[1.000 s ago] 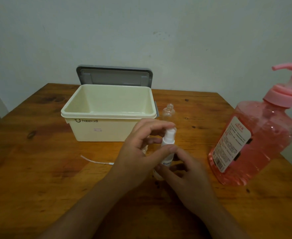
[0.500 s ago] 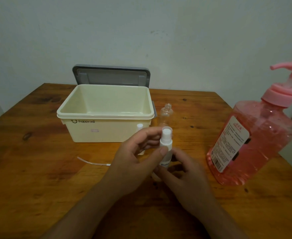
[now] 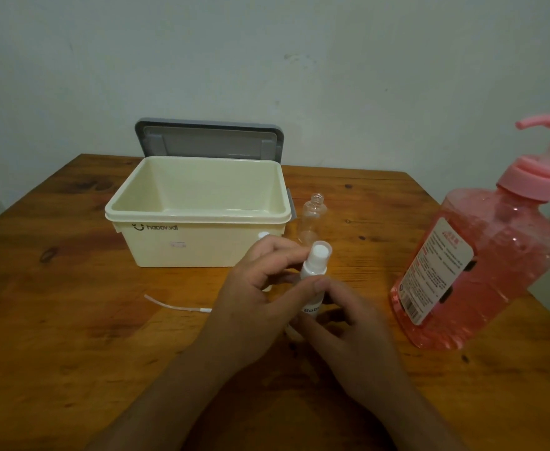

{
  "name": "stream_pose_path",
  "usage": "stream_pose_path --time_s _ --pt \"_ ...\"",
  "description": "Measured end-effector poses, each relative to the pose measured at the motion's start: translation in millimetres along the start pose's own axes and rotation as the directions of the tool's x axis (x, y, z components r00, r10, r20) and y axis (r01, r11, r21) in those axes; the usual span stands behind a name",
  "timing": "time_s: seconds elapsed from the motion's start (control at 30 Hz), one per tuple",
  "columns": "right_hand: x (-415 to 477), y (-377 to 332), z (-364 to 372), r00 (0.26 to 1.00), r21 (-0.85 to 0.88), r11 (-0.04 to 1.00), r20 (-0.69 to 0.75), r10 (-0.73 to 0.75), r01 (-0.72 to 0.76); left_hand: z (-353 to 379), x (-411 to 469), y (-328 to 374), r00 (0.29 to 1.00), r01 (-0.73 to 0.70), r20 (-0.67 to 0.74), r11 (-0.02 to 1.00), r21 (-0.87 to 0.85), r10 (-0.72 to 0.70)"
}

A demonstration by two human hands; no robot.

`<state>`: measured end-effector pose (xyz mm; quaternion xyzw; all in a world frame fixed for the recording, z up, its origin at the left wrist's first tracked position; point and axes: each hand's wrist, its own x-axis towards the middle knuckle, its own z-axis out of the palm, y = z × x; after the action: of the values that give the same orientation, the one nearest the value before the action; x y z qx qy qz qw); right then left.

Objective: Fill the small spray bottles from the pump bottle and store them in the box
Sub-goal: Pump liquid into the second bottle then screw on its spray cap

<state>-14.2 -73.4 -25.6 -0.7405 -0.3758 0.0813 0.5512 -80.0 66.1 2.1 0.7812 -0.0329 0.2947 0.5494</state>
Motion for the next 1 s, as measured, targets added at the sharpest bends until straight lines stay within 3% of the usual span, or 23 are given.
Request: stream_pose_path --time_s 0.53,0.63,0.87,1.0 --pt "-1.0 0.7 0.0 1.0 0.004 1.0 -0.011 -0.005 0.005 -4.5 -2.4 3.4 0.998 -0.027 0.061 0.996 0.09 0.022" --pt "-1.2 1.0 -0.2 1.0 0.004 1.0 -0.009 -0.014 0.014 1.5 0.6 0.8 1.0 -0.023 0.006 0.993 0.113 0.023" --pt "-0.6 -0.2 0.3 0.999 -0.021 0.999 -0.012 -0.037 0.037 -1.4 -3.1 2.0 0.999 0.036 0.004 0.999 -0.018 -0.036" --pt "-0.6 -0.4 -0.1 1.0 -0.019 1.0 0.006 -0.021 0.021 -2.4 -5.6 2.9 0.998 0.051 0.039 0.999 0.002 -0.051"
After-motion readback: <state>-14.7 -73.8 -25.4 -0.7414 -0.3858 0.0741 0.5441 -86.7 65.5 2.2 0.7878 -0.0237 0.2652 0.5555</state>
